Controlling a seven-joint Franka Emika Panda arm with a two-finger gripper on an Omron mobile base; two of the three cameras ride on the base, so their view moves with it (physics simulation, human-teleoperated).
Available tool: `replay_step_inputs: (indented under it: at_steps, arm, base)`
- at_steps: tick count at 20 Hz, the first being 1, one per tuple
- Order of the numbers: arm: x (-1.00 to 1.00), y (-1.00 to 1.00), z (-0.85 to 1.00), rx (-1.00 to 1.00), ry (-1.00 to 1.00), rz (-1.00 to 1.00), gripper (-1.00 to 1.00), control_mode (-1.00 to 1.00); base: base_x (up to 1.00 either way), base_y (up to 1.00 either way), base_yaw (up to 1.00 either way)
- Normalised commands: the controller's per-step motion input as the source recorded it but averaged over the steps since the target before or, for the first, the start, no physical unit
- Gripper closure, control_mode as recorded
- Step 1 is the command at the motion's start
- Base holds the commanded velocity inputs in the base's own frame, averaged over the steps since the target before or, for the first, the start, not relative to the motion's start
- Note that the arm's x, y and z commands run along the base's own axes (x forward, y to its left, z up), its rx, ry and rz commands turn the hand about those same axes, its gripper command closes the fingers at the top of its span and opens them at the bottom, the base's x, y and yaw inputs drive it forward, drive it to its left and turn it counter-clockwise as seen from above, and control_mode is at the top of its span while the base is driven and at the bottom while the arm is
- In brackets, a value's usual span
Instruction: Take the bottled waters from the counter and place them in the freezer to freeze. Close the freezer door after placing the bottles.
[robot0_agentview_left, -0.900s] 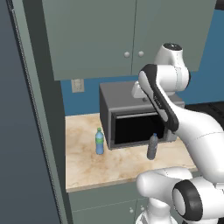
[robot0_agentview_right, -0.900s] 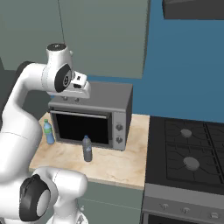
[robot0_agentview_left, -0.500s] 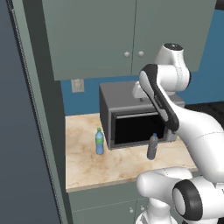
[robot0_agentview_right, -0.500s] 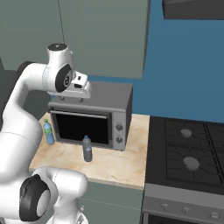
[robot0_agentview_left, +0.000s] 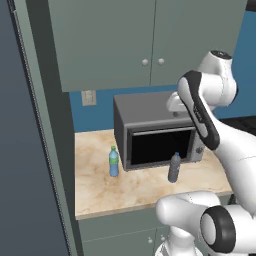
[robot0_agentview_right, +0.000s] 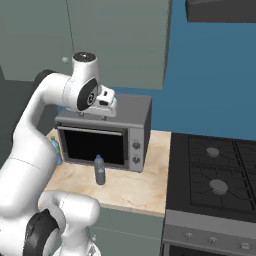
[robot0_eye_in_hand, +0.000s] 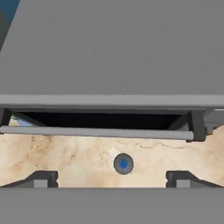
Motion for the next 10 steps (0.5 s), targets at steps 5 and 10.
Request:
replay_step_inputs:
  at_steps: [5,10]
  arm:
    - [-0.34,-0.67,-0.14,0.25,-0.09,0.11,-1.0,-1.0]
    - [-0.23,-0.64,-0.33,0.24,-0.28,0.24,-1.0,-1.0]
  base:
    - [0.0,0.0,0.0]
    - [0.0,0.0,0.0]
